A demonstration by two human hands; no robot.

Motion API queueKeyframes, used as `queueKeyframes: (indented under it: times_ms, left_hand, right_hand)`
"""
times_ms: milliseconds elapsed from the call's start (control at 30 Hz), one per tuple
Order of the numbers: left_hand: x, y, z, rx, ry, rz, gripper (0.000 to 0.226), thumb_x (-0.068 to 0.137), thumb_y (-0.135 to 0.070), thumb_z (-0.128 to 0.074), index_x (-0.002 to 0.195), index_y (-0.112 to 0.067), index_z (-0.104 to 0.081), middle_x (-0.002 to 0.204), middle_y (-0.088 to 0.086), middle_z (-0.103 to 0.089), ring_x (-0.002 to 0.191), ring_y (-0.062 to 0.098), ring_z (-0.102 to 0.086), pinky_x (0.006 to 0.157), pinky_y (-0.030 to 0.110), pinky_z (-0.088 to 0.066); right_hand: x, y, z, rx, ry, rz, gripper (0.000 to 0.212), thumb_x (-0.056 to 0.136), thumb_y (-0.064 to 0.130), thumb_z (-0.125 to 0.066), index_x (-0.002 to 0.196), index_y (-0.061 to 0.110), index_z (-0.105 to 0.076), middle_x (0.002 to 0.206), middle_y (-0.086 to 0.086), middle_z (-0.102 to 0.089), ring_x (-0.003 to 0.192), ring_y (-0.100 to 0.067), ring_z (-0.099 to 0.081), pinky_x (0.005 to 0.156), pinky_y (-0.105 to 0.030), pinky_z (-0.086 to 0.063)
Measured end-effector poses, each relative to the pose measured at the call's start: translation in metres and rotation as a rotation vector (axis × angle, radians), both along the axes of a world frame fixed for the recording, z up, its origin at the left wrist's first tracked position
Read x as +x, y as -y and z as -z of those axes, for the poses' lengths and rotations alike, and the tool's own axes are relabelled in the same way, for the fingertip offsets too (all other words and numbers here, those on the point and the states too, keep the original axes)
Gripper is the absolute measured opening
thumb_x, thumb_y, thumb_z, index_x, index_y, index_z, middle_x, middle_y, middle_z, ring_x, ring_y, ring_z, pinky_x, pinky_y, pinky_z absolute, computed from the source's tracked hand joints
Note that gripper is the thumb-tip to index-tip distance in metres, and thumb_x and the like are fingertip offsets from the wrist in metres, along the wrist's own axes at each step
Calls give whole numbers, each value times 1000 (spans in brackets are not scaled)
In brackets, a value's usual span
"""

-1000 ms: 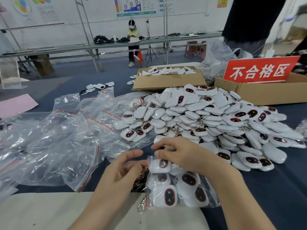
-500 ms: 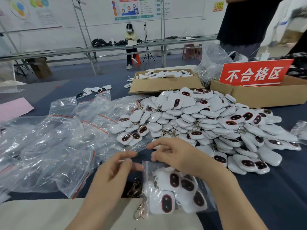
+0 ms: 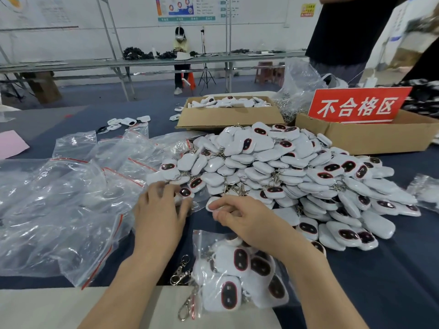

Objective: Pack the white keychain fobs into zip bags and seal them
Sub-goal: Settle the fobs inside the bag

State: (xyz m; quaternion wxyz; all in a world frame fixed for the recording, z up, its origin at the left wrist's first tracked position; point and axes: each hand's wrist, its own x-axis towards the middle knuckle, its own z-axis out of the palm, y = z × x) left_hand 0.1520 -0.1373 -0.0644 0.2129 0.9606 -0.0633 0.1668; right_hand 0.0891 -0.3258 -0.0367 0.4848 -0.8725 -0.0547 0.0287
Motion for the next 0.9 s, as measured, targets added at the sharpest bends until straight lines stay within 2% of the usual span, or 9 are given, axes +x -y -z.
queueKeyframes:
  times_ms: [67,167,267,333,433,533,633,767,900]
  left_hand:
    - [-4,0,0,21,73,24,24,96,-30,-64,116,-16,-65,124,12,-58,115,37,-50,95,49,-40]
    - [-9,-2,1,-69,106,145,17,100,-16,-59,116,-16,-65,120,6,-61,109,26,-51,93,35,-39]
    - [-15,-7,-6,-423,94,162,16,105,-22,-51,115,-24,-63,105,-12,-66,91,-2,-58,78,12,-40]
    - [-19,-9,-12,-694,29,160,12,103,-24,-56,111,-29,-63,98,-18,-69,89,-11,-62,75,7,-45]
    - [-27,-6,-20,-982,-119,267,15,98,-22,-65,109,-31,-68,94,-9,-77,85,-6,-68,72,8,-49]
    - [-34,4,-21,-994,-119,342,16,93,-25,-70,106,-34,-69,100,-18,-75,91,-4,-69,75,10,-50]
    - [-37,11,-18,-1032,-112,346,20,87,-38,-73,106,-35,-68,100,-22,-72,88,-5,-69,72,7,-50]
    - [-34,11,-8,-1171,-271,323,31,81,-57,-68,103,-36,-73,100,-12,-76,94,4,-72,77,18,-56]
    - [-30,11,-5,-1268,-454,392,32,80,-48,-70,97,-22,-80,89,4,-76,81,13,-69,70,19,-54]
  right_hand:
    - [1,0,2,4,13,15,20,99,36,-56,117,36,-67,96,15,-68,92,4,-63,87,-19,-52]
    - [1,0,2,-7,21,8,20,99,36,-56,116,37,-67,96,17,-68,91,7,-62,86,-18,-51]
    - [2,0,2,2,45,5,20,99,36,-55,116,36,-67,99,16,-69,94,2,-63,90,-24,-52]
    - [3,-1,2,7,84,14,20,99,39,-55,116,39,-65,100,17,-67,94,2,-63,90,-25,-53]
    - [4,-3,1,126,147,25,27,95,50,-57,121,44,-60,106,20,-65,94,4,-65,81,-17,-52]
    - [6,-8,1,227,162,13,24,92,51,-63,116,51,-59,108,15,-66,92,0,-69,82,-23,-55]
    - [6,-11,-1,278,177,4,19,94,36,-68,110,44,-64,97,9,-71,84,-8,-71,78,-27,-58]
    - [7,-9,-3,283,268,118,19,90,19,-72,97,36,-68,96,14,-73,86,-5,-70,80,-21,-57]
    - [4,-16,2,267,280,109,28,88,5,-70,89,33,-69,114,11,-64,108,-2,-64,96,-21,-53]
